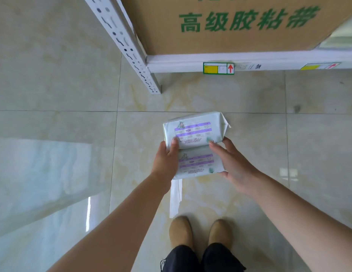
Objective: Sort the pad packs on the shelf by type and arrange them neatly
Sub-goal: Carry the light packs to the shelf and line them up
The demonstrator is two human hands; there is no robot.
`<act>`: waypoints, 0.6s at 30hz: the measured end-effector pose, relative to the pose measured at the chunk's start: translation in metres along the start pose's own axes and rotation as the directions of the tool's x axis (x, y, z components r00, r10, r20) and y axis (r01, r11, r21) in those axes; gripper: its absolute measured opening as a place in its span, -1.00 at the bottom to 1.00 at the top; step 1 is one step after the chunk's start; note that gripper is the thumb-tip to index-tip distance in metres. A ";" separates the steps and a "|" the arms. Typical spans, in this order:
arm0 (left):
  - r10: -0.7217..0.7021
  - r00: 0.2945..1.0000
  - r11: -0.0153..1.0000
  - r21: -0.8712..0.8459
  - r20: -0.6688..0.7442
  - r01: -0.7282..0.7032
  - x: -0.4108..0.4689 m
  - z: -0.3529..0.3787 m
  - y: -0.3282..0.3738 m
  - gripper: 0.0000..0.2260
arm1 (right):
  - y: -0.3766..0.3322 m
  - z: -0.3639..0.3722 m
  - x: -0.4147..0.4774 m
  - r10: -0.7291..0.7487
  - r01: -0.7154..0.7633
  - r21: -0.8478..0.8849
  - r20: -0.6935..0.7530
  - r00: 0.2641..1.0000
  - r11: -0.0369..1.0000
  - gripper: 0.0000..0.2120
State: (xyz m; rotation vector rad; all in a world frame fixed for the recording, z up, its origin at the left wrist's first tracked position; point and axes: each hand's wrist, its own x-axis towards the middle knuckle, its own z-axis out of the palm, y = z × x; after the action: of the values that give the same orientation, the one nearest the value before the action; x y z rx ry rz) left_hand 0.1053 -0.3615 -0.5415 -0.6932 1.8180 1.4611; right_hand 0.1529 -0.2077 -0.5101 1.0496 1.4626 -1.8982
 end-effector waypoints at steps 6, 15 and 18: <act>0.075 0.997 0.997 -0.030 0.003 -0.075 -0.076 0.004 0.087 -0.81 | -0.078 -0.003 -0.078 -0.110 0.110 -0.048 0.003 0.994 0.993 -0.74; 0.200 0.980 0.980 0.015 0.010 -0.200 -0.191 0.004 0.199 -0.80 | -0.174 -0.002 -0.204 -0.218 0.218 -0.050 0.011 0.976 0.975 -0.71; 0.232 0.973 0.972 0.026 0.009 -0.232 -0.234 0.005 0.229 -0.83 | -0.198 -0.001 -0.248 -0.230 0.230 -0.029 0.008 0.973 0.973 -0.72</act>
State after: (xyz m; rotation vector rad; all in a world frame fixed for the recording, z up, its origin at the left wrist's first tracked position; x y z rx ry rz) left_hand 0.0748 -0.3089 -0.2195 -0.4748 1.9628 1.5817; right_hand 0.1384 -0.1640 -0.1959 0.8939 1.6661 -2.0275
